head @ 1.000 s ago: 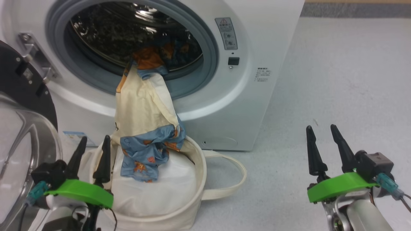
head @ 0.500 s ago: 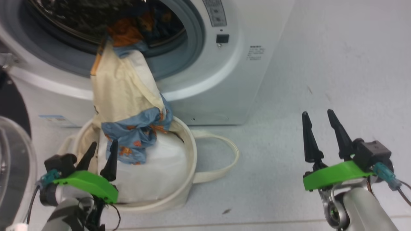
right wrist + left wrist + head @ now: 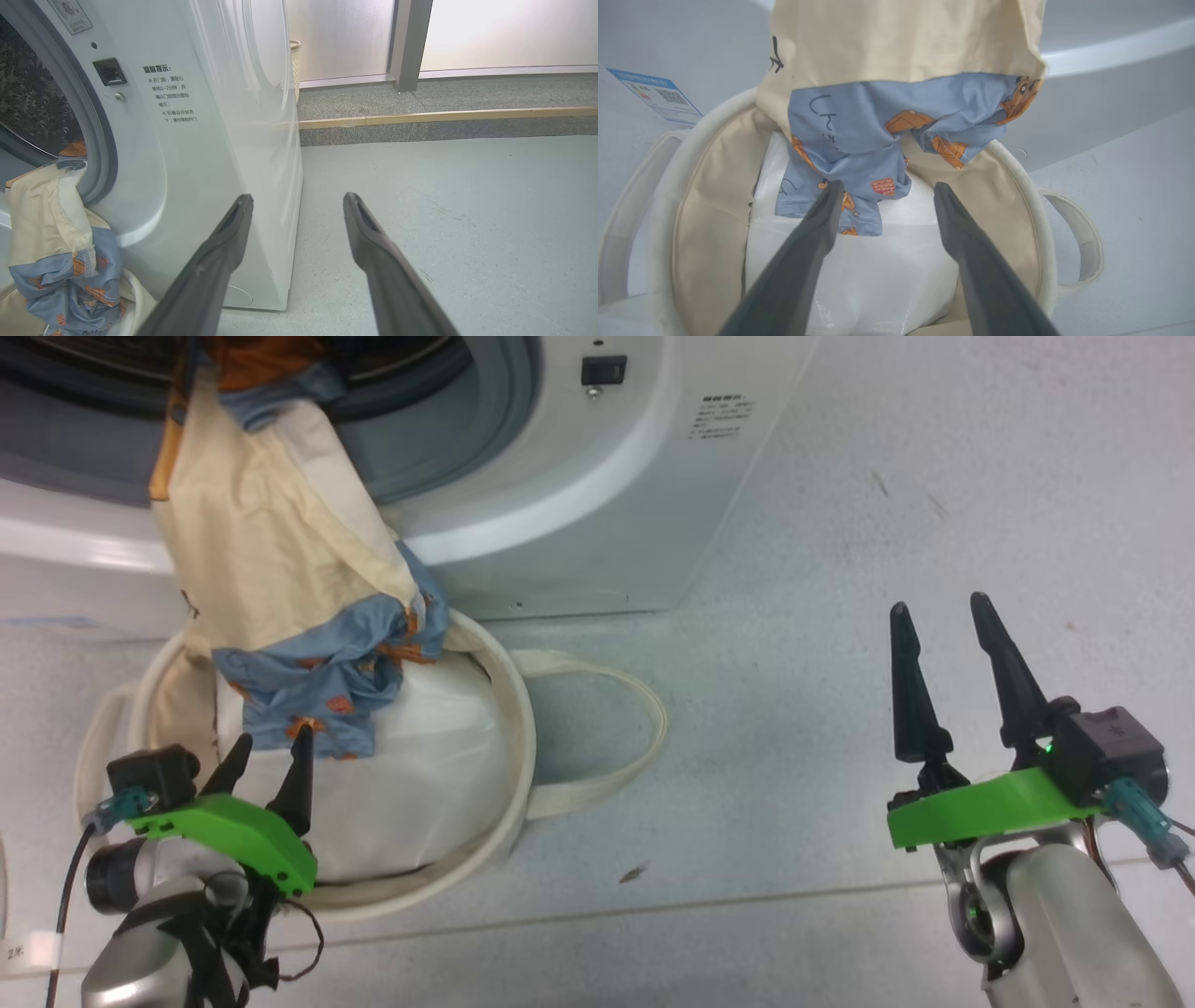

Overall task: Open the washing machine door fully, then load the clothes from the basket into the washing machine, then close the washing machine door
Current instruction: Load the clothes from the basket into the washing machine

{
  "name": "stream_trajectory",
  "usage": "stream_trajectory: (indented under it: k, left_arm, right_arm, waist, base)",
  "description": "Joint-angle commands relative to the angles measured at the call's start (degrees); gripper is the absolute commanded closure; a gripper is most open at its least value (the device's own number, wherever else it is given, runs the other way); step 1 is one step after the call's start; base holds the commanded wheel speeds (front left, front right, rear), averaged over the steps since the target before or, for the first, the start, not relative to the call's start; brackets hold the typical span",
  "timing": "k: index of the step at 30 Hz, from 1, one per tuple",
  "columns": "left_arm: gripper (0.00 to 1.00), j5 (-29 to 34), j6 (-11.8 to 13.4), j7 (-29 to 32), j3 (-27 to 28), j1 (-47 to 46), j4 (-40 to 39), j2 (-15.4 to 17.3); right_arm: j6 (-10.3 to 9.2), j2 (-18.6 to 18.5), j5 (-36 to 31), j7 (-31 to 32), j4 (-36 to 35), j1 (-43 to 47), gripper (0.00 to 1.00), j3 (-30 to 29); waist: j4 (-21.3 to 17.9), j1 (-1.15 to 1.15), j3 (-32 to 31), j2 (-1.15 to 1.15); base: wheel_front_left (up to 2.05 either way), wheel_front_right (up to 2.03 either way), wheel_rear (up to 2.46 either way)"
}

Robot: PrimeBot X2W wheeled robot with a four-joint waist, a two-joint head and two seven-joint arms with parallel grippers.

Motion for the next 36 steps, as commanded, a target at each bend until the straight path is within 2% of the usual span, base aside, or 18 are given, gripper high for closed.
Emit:
stream_trajectory:
  k: [1, 8, 18, 28, 29, 30, 31, 36]
  left_arm:
    - [0.0, -0.77, -0.32, -0.69, 0.76, -1.16, 0.62, 2.33]
    - [0.0, -3.32, -0.32, 0.13, -3.37, -7.17, 6.01, 3.0]
    - [0.0, -5.94, -0.32, 1.36, -7.55, -16.37, 8.7, 6.77]
    - [0.0, -6.25, -0.32, -0.35, -9.53, -22.47, 9.59, 9.52]
    - [0.09, -6.0, -0.32, -0.51, -9.5, -22.78, 9.46, 9.63]
    - [0.69, -5.93, -0.32, -0.59, -9.25, -22.98, 9.22, 9.67]
    - [1.0, -5.57, -0.32, -0.63, -8.93, -23.18, 8.4, 9.93]
    - [1.0, -3.93, -0.32, -0.66, -6.53, -22.08, 4.3, 10.26]
  right_arm:
    - [0.02, 0.57, -0.51, -0.45, -2.18, 0.01, 0.0, 0.63]
    - [0.02, 1.51, -2.72, -0.45, -5.07, 0.92, 0.0, -0.86]
    - [0.02, 3.98, -5.88, -0.45, -9.72, 0.62, 0.0, -2.22]
    - [0.02, 5.18, -7.2, -0.45, -11.89, 1.16, 0.0, -3.58]
    - [0.02, 5.24, -7.23, -0.45, -11.87, 1.13, 0.0, -3.56]
    - [0.02, 5.28, -7.29, -0.45, -11.79, 1.07, 0.0, -3.5]
    - [0.02, 5.31, -7.32, -0.45, -11.73, 0.97, 0.0, -3.45]
    - [0.02, 5.37, -7.37, -0.45, -11.33, 0.49, 0.0, -3.4]
  waist:
    - [-0.72, -0.01, 1.88, 0.0]
    - [-1.11, -0.01, 7.82, 0.0]
    - [-2.77, -0.01, 17.35, 0.0]
    - [-3.23, -0.01, 20.2, 0.0]
    - [-3.09, -0.01, 20.22, 0.0]
    - [-2.94, -0.01, 20.14, 0.0]
    - [-2.78, -0.01, 20.08, 0.0]
    - [-2.03, -0.01, 19.39, 0.0]
  base:
    - [0.0, 0.0, 0.0]
    - [0.0, 0.0, 0.0]
    - [0.0, 0.0, 0.0]
    - [0.0, 0.0, 0.0]
    - [0.0, 0.0, 0.0]
    - [0.0, 0.0, 0.0]
    - [0.0, 0.0, 0.0]
    - [0.0, 0.0, 0.0]
